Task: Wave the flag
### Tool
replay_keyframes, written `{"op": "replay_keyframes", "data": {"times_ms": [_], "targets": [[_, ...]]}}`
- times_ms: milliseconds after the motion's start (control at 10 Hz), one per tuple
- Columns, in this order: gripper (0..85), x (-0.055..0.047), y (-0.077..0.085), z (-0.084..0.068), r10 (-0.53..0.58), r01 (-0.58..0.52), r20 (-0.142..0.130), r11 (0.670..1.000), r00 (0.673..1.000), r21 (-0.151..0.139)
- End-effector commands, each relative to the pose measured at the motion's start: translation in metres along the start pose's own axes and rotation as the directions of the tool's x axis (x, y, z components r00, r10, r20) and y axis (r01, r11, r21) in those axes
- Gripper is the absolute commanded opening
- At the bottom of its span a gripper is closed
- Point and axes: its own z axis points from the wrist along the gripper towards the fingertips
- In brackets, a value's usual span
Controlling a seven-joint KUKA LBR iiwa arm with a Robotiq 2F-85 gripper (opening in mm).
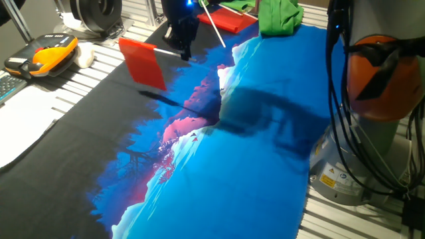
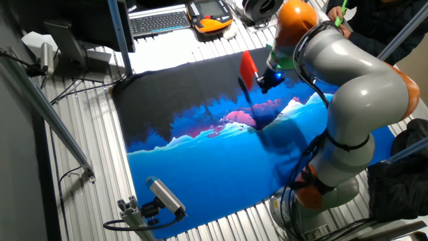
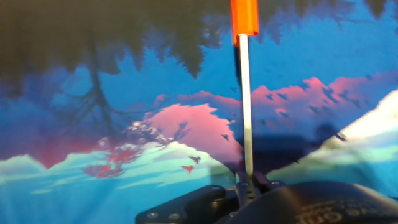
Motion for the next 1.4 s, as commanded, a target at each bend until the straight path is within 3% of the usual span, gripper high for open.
{"op": "replay_keyframes", "data": {"times_ms": [0,100,200,300,400,500,700,900,1000,1100,1300], "targets": [[0.0,-0.0006,0.0004,0.0002,0.057,-0.058,-0.012,0.958,0.998,-0.282],[0.0,-0.0014,0.0012,0.0007,0.089,-0.092,-0.025,0.928,0.996,-0.362],[0.0,-0.0022,0.0021,0.0011,0.107,-0.112,-0.034,0.907,0.994,-0.406],[0.0,-0.0026,0.0021,0.0012,0.117,-0.123,-0.041,0.897,0.992,-0.425],[0.0,-0.0027,0.0020,0.0011,0.091,-0.100,-0.041,0.923,0.995,-0.370],[0.0,-0.0027,0.0011,0.0007,0.079,-0.089,-0.042,0.931,0.996,-0.355],[0.0,-0.0027,0.0000,0.0002,0.067,-0.077,-0.040,0.933,0.997,-0.351],[0.0,-0.0025,-0.0014,-0.0005,0.002,-0.012,-0.045,0.973,0.999,-0.231],[0.0,-0.0018,-0.0022,-0.0010,-0.010,0.002,-0.046,0.982,0.999,-0.187],[0.0,-0.0009,-0.0035,-0.0016,-0.022,0.016,-0.051,0.993,0.998,-0.120],[0.0,0.0011,-0.0061,-0.0030,0.000,-0.004,-0.055,0.997,0.998,-0.072]]}}
